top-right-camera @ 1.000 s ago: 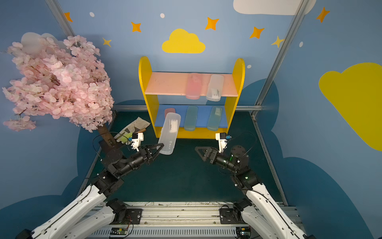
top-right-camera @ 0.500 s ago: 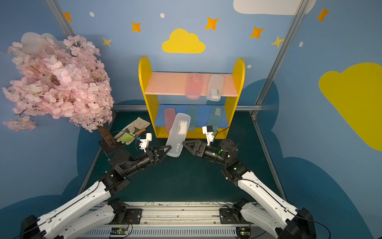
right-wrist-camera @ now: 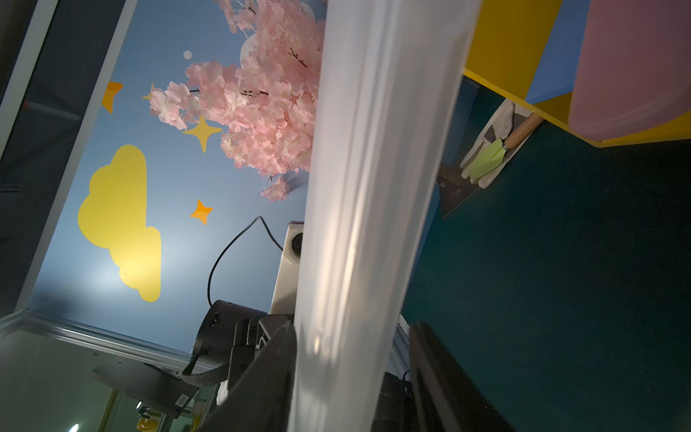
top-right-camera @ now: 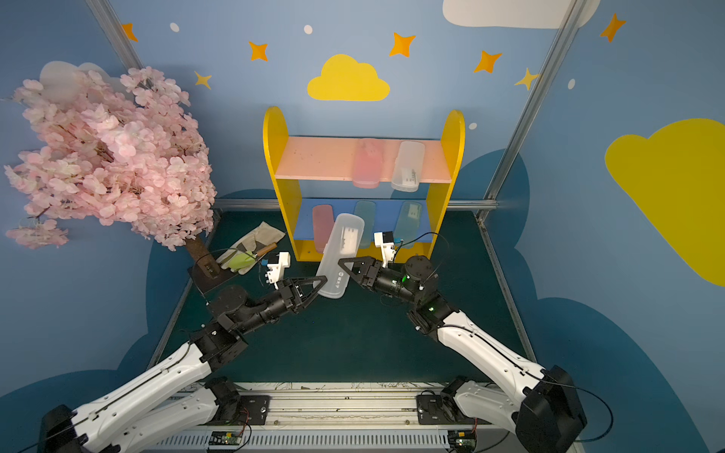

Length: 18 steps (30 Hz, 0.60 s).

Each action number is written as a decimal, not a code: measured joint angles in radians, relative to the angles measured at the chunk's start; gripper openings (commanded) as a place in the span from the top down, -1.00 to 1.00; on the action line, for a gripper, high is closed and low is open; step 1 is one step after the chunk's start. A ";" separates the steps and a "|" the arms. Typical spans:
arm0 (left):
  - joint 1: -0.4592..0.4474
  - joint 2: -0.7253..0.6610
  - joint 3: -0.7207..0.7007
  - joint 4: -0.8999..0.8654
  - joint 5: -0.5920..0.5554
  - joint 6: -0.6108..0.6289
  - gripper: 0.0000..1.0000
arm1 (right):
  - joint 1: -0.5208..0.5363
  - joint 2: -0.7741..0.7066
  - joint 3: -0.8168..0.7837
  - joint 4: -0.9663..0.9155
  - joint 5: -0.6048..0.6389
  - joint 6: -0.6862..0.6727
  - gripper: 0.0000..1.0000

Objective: Remove the pencil cases from the shelf
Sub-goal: Place the pencil case at the center of the board.

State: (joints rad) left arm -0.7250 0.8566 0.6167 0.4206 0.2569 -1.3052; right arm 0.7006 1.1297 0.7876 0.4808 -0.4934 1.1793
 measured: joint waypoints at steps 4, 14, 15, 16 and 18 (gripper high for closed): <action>-0.002 0.000 0.000 0.000 0.000 0.000 0.78 | 0.002 0.002 0.001 0.023 0.000 0.022 0.36; -0.004 -0.014 0.000 -0.018 -0.028 0.032 -0.46 | 0.006 0.018 0.016 0.051 -0.005 0.055 0.64; -0.004 -0.025 0.000 -0.034 -0.045 0.041 -0.62 | 0.006 0.025 0.016 0.047 -0.005 0.054 0.64; -0.004 -0.040 0.000 -0.058 -0.062 0.049 -0.66 | 0.006 0.032 0.015 0.042 -0.005 0.051 0.65; -0.004 -0.082 0.000 -0.124 -0.111 0.075 -0.77 | 0.006 0.042 0.014 0.027 -0.005 0.045 0.65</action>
State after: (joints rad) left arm -0.7288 0.7746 0.6170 0.2966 0.1455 -1.2301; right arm 0.7071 1.1717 0.8013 0.5083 -0.4984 1.2247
